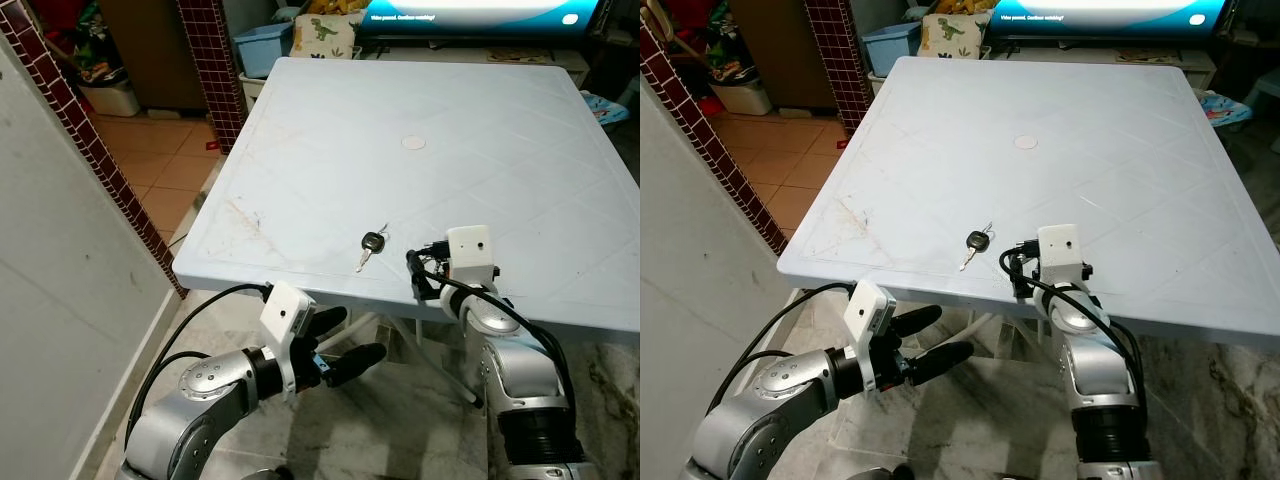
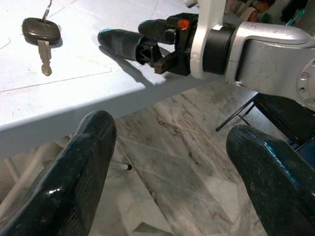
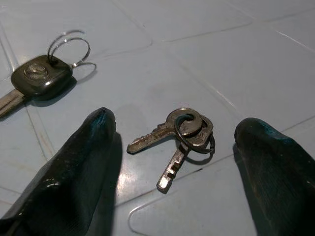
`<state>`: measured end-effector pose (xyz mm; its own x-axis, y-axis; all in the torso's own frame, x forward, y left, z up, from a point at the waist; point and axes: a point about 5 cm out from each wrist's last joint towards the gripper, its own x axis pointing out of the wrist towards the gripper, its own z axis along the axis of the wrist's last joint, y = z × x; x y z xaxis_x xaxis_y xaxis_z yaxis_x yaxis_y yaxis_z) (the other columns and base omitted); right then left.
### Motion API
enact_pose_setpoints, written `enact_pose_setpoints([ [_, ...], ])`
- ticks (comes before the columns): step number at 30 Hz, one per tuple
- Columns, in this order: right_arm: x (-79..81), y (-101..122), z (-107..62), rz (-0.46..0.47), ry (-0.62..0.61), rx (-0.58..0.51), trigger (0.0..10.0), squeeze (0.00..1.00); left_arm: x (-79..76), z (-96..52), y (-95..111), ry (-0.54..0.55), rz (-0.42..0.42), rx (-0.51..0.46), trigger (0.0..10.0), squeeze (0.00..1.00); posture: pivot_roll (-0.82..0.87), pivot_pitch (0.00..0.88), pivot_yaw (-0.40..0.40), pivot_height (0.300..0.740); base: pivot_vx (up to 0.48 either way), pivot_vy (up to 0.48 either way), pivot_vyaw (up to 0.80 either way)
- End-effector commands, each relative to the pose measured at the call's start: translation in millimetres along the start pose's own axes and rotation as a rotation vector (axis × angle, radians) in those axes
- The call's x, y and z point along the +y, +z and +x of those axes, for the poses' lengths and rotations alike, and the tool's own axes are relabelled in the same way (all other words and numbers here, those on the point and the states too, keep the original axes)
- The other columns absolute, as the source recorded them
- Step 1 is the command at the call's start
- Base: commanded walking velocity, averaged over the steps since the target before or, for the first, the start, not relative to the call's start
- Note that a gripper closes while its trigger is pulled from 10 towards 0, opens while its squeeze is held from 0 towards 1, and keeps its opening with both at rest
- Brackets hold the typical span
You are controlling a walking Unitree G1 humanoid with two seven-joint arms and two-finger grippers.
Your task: Hang keys on a hook
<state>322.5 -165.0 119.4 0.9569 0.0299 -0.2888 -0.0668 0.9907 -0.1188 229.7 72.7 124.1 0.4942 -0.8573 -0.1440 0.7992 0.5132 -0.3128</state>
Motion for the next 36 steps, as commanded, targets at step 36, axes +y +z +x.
enact_pose_setpoints([
  [36, 8.9, -10, 7.0, -0.008, 0.045, -0.019, 0.0, 0.00, -3.9, -2.3, -1, -0.005, -0.006, 0.011, 10.0, 0.00, -0.05, 0.124, 0.054, 0.740, 0.000, 0.000, 0.00],
])
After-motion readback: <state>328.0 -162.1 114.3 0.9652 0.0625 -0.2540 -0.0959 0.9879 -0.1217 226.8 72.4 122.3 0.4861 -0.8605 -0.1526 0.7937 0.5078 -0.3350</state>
